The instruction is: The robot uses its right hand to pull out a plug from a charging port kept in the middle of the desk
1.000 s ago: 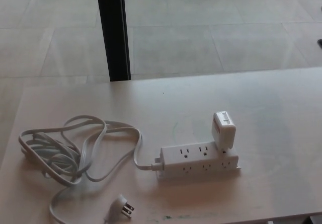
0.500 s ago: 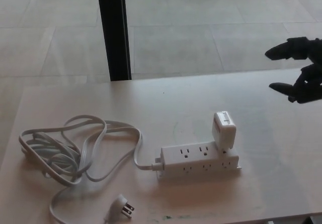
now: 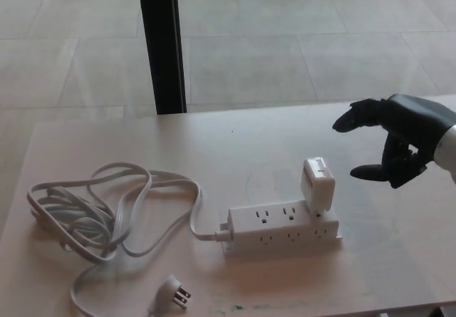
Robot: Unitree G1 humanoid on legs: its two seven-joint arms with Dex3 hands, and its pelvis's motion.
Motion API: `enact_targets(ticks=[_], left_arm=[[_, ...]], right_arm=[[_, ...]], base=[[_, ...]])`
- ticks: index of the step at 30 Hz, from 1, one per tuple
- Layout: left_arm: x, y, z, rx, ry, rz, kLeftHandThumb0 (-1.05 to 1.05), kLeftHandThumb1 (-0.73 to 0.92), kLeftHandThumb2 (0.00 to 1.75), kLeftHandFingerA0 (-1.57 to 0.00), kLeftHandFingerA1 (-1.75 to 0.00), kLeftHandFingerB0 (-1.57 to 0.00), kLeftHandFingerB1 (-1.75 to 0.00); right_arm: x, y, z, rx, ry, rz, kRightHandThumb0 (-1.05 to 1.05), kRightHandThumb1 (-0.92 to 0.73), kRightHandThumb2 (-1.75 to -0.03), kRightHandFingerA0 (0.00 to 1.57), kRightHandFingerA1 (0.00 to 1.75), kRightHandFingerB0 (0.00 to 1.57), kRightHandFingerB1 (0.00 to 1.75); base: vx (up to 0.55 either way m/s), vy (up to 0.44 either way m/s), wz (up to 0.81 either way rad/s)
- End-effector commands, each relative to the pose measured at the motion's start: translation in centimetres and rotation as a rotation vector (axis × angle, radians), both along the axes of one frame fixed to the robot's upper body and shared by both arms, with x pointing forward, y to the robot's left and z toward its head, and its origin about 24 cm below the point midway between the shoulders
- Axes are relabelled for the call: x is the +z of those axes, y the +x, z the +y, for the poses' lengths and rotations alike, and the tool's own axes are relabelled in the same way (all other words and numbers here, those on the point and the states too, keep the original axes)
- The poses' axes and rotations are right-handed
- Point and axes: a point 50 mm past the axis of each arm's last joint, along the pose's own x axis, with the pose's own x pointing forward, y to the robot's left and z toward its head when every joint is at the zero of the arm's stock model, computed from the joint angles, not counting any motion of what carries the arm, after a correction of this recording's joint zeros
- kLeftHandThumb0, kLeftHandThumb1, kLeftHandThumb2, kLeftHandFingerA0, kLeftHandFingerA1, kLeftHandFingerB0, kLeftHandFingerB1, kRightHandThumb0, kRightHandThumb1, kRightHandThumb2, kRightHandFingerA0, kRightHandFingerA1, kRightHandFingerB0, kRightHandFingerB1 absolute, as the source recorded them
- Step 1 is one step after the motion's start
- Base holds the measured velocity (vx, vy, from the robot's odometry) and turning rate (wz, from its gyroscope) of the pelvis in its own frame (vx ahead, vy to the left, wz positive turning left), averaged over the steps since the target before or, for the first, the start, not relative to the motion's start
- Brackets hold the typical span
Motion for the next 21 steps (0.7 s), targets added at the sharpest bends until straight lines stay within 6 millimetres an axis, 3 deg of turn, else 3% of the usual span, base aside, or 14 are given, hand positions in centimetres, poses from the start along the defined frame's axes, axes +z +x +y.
enact_targets(ticks=[1, 7, 8, 9, 10, 11, 13, 14, 15, 16, 18, 19, 20, 21], left_arm=[[0.7, 0.1, 0.7, 0.012, 0.004, -0.014, -0.93, 0.71, 0.63, -0.86, -0.67, -0.7, -0.6], [0.8, 0.3, 0.7, 0.013, 0.007, -0.01, -0.93, 0.71, 0.63, -0.88, -0.67, -0.71, -0.6], [0.8, 0.3, 0.7, 0.007, 0.007, -0.011, -0.93, 0.72, 0.64, -0.87, -0.67, -0.69, -0.6], [0.8, 0.3, 0.6, 0.005, 0.006, -0.012, -0.93, 0.72, 0.64, -0.87, -0.67, -0.69, -0.6], [0.8, 0.3, 0.6, 0.012, 0.0, -0.016, -0.92, 0.72, 0.63, -0.87, -0.67, -0.7, -0.6], [0.8, 0.3, 0.6, 0.011, 0.009, -0.01, -0.92, 0.72, 0.63, -0.88, -0.67, -0.73, -0.61], [0.8, 0.3, 0.6, 0.011, 0.01, -0.009, -0.92, 0.72, 0.63, -0.88, -0.67, -0.73, -0.61], [0.8, 0.3, 0.6, 0.012, 0.004, -0.009, -0.92, 0.72, 0.63, -0.88, -0.67, -0.72, -0.6], [0.8, 0.3, 0.6, 0.012, 0.004, -0.009, -0.92, 0.72, 0.63, -0.88, -0.67, -0.72, -0.6], [0.7, 0.3, 0.6, 0.011, -0.001, -0.014, -0.93, 0.73, 0.64, -0.86, -0.67, -0.7, -0.59], [0.7, 0.3, 0.6, 0.001, -0.001, -0.016, -0.94, 0.74, 0.64, -0.87, -0.68, -0.69, -0.59], [0.8, 0.3, 0.6, 0.001, -0.007, -0.026, -0.93, 0.74, 0.64, -0.85, -0.68, -0.69, -0.6], [0.7, 0.3, 0.6, 0.004, -0.004, -0.024, -0.95, 0.74, 0.64, -0.87, -0.67, -0.7, -0.59], [0.7, 0.3, 0.5, 0.003, 0.0, -0.021, -0.94, 0.75, 0.65, -0.88, -0.65, -0.7, -0.58]], right_arm=[[-1.5, -0.6, 0.6, 0.051, -0.079, 0.02, -0.71, -0.6, -0.59, 0.79, 1.03, 0.42, 0.34], [-2.1, -0.6, 0.9, 0.076, -0.077, 0.025, -0.68, -0.6, -0.58, 0.76, 1.31, 0.4, 0.34], [-2.3, -0.7, 0.9, 0.08, -0.065, 0.029, -0.8, -0.52, -0.89, 0.82, 1.32, 0.32, 0.45], [-2.3, -0.8, 0.9, 0.082, -0.061, 0.03, -0.8, -0.52, -0.89, 0.82, 1.32, 0.32, 0.45], [-2.4, -0.8, 1.0, 0.091, -0.059, 0.035, -0.7, -0.55, -0.63, 0.76, 1.55, 0.39, 0.36], [-2.6, -0.8, 1.2, 0.098, -0.07, 0.03, -0.71, -0.57, -0.65, 0.82, 1.61, 0.39, 0.38], [-2.6, -0.8, 1.2, 0.1, -0.072, 0.029, -0.71, -0.57, -0.65, 0.82, 1.61, 0.39, 0.38], [-2.7, -0.9, 1.3, 0.094, -0.1, 0.036, -0.81, -0.52, -0.9, 0.92, 1.38, 0.34, 0.47], [-2.7, -0.9, 1.3, 0.095, -0.1, 0.036, -0.81, -0.52, -0.9, 0.92, 1.38, 0.34, 0.47], [-2.8, -0.8, 1.4, 0.098, -0.098, 0.033, -0.71, -0.57, -0.63, 0.79, 1.48, 0.38, 0.34], [-2.8, -0.7, 1.6, 0.1, -0.108, 0.029, -0.71, -0.58, -0.64, 0.8, 1.51, 0.38, 0.35], [-2.9, -0.6, 1.7, 0.099, -0.102, 0.034, -0.68, -0.61, -0.59, 0.78, 1.32, 0.38, 0.34], [-2.9, -0.4, 1.9, 0.097, -0.106, 0.026, -0.7, -0.6, -0.64, 0.76, 1.53, 0.38, 0.35], [-2.8, -0.2, 2.1, 0.096, -0.108, 0.022, -0.71, -0.59, -0.64, 0.74, 1.51, 0.38, 0.34]], base=[[0.0, 0.0, 0.0], [0.0, 0.0, 0.0], [0.0, 0.0, 0.0], [0.0, 0.0, 0.0], [0.0, 0.0, 0.0], [0.0, 0.0, 0.0], [0.0, 0.0, 0.0], [0.0, 0.0, 0.0], [0.0, 0.0, 0.0], [0.0, 0.0, 0.0], [0.0, 0.0, 0.0], [0.0, 0.0, 0.0], [0.0, 0.0, 0.0], [0.0, 0.0, 0.0]])
